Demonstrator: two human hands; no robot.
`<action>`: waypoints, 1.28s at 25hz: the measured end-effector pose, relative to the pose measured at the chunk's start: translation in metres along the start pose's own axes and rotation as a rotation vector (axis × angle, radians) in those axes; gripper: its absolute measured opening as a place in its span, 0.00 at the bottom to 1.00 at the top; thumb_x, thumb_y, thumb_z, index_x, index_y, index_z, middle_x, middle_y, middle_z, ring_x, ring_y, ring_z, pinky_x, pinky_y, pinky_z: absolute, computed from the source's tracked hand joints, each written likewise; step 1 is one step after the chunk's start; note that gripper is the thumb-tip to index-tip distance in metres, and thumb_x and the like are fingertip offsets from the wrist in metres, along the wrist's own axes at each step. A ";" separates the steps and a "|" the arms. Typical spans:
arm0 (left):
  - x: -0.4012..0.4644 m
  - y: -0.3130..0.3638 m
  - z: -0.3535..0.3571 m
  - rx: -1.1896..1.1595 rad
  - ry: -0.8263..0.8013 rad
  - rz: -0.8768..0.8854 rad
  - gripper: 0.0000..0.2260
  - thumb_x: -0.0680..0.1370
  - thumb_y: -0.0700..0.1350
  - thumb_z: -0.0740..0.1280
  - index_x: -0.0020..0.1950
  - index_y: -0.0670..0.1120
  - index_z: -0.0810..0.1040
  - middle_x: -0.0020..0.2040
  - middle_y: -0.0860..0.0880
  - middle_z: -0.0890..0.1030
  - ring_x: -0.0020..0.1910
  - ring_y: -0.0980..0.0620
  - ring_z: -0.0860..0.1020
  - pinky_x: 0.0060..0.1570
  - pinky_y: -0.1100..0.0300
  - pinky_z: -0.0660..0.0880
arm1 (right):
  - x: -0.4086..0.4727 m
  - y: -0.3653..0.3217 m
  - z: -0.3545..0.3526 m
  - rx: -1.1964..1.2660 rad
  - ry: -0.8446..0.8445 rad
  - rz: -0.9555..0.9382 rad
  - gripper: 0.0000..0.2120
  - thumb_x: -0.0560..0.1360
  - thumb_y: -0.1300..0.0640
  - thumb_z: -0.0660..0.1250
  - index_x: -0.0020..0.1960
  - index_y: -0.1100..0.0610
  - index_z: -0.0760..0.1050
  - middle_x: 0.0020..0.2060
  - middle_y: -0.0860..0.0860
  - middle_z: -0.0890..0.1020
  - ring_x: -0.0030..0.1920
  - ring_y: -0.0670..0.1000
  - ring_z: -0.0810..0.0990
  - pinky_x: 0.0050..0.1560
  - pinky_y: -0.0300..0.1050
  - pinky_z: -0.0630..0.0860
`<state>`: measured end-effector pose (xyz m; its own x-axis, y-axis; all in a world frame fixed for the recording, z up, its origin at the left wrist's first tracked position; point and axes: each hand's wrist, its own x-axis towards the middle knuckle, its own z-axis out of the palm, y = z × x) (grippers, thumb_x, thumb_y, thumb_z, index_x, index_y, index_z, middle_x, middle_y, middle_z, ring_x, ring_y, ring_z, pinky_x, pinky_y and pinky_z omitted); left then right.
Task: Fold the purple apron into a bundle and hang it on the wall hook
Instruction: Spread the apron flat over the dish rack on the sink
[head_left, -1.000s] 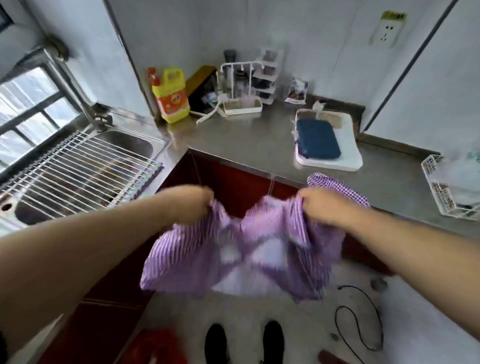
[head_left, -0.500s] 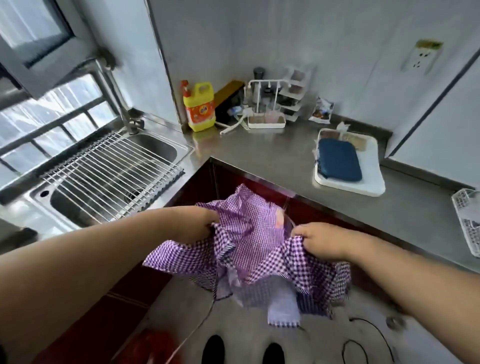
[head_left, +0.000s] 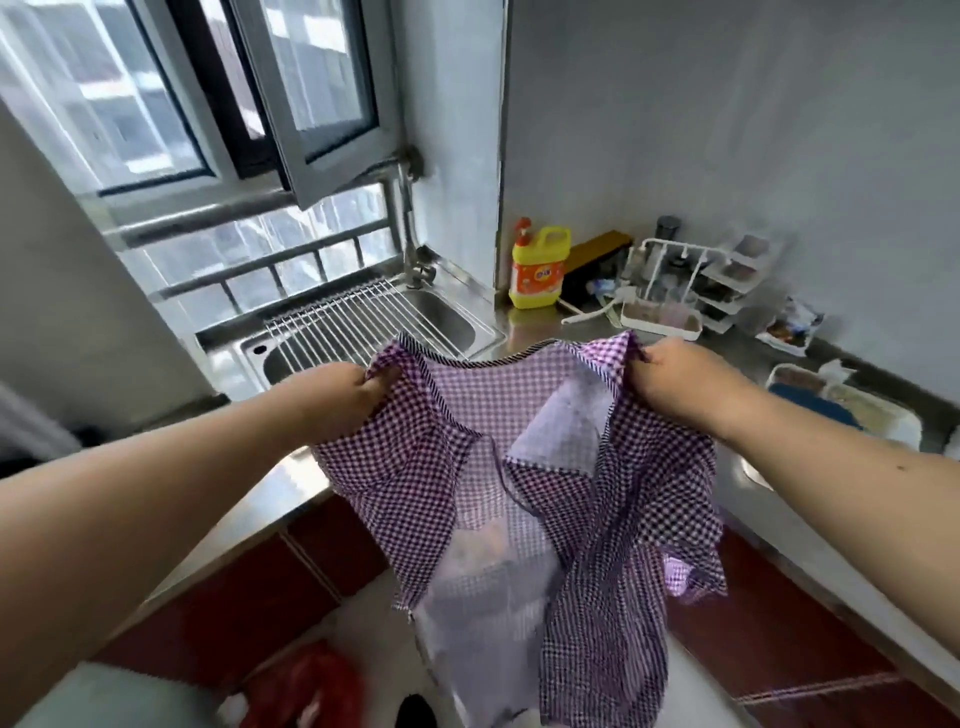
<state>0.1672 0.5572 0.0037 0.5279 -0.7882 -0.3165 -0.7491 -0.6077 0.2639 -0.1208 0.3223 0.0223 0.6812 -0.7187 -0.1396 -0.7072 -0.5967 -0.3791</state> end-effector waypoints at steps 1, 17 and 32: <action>0.000 -0.009 -0.009 0.002 0.030 -0.025 0.37 0.83 0.68 0.43 0.58 0.43 0.83 0.56 0.41 0.83 0.52 0.43 0.80 0.67 0.48 0.75 | 0.013 -0.012 -0.004 -0.054 0.012 -0.029 0.33 0.77 0.29 0.49 0.33 0.53 0.75 0.36 0.53 0.82 0.40 0.57 0.80 0.41 0.50 0.75; 0.098 -0.124 -0.094 -0.119 0.081 -0.147 0.42 0.80 0.71 0.40 0.66 0.43 0.81 0.67 0.41 0.81 0.62 0.43 0.79 0.72 0.48 0.69 | 0.218 -0.130 -0.004 -0.292 -0.004 -0.241 0.24 0.85 0.38 0.53 0.54 0.50 0.82 0.60 0.56 0.85 0.57 0.59 0.83 0.48 0.49 0.74; 0.274 -0.196 -0.109 -0.266 0.149 -0.531 0.32 0.85 0.67 0.48 0.64 0.47 0.83 0.59 0.45 0.84 0.52 0.47 0.79 0.65 0.49 0.73 | 0.513 -0.209 0.076 -0.268 -0.142 -0.353 0.16 0.80 0.45 0.57 0.54 0.48 0.82 0.60 0.55 0.80 0.58 0.60 0.78 0.61 0.57 0.78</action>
<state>0.5023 0.4499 -0.0358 0.8661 -0.3649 -0.3416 -0.2533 -0.9096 0.3294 0.3912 0.1052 -0.0395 0.8948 -0.4107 -0.1752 -0.4391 -0.8806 -0.1783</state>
